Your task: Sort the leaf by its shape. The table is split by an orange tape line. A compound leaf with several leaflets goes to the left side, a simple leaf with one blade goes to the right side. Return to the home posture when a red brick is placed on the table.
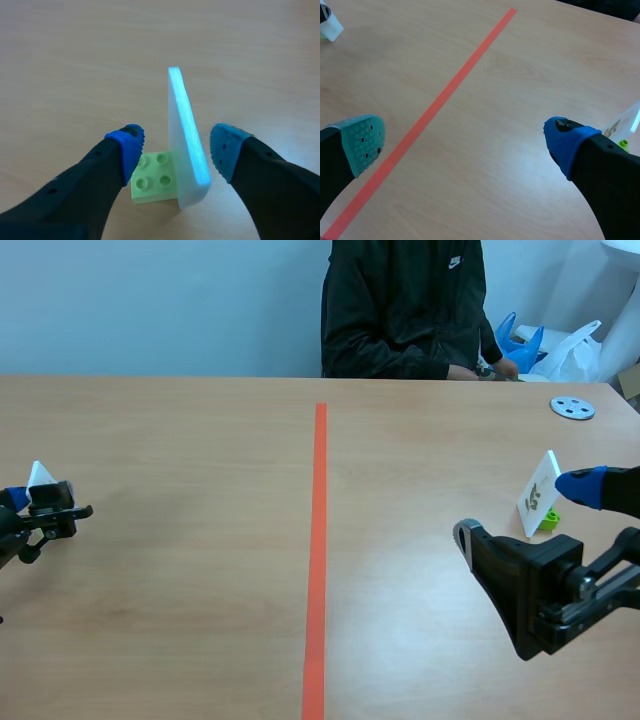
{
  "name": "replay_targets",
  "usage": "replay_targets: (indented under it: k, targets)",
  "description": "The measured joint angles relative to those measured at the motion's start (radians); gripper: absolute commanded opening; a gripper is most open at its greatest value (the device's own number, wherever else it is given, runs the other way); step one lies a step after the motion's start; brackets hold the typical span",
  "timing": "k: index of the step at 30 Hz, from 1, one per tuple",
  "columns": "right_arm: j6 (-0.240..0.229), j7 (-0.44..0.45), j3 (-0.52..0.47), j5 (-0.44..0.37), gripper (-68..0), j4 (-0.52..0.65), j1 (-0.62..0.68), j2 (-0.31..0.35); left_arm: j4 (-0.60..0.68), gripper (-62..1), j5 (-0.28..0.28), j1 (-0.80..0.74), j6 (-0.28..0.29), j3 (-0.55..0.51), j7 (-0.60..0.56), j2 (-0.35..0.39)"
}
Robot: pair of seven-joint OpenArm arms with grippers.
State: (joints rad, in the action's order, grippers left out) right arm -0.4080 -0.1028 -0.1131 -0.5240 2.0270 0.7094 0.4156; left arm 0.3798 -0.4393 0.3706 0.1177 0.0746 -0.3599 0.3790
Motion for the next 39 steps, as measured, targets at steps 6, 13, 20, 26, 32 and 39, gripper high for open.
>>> replay_targets:
  k: [6, 13, 20, 26, 32, 39]
  targets:
    - [0.000, 0.000, 0.000, 0.000, 0.4, 0.000, 0.000, 0.000, 0.173, -7.7, -0.002, -0.068, 0.010, 0.001, 0.038, 0.067]
    - [0.000, 0.000, 0.000, 0.000, 0.4, 0.000, 0.000, 0.000, 0.504, -3.6, -0.027, -0.264, 0.092, -0.045, 0.042, 0.143]
    - [0.000, 0.000, 0.000, 0.000, 0.4, 0.000, 0.000, 0.000, 0.877, 1.4, -0.038, -0.502, 0.319, -0.198, 0.108, 0.170]
    - [0.000, 0.000, 0.000, 0.000, 0.4, 0.000, 0.000, 0.000, 1.186, 1.4, -0.040, -0.722, 0.493, -0.230, 0.159, 0.170]
    - [0.000, 0.000, 0.000, 0.000, 0.4, 0.000, 0.000, 0.000, 1.410, 1.4, -0.040, -0.911, 0.534, -0.230, 0.229, 0.169]
    - [0.000, 0.000, 0.000, 0.000, 0.4, 0.000, 0.000, 0.000, 1.501, 1.4, -0.040, -1.045, 0.533, -0.230, 0.307, 0.136]
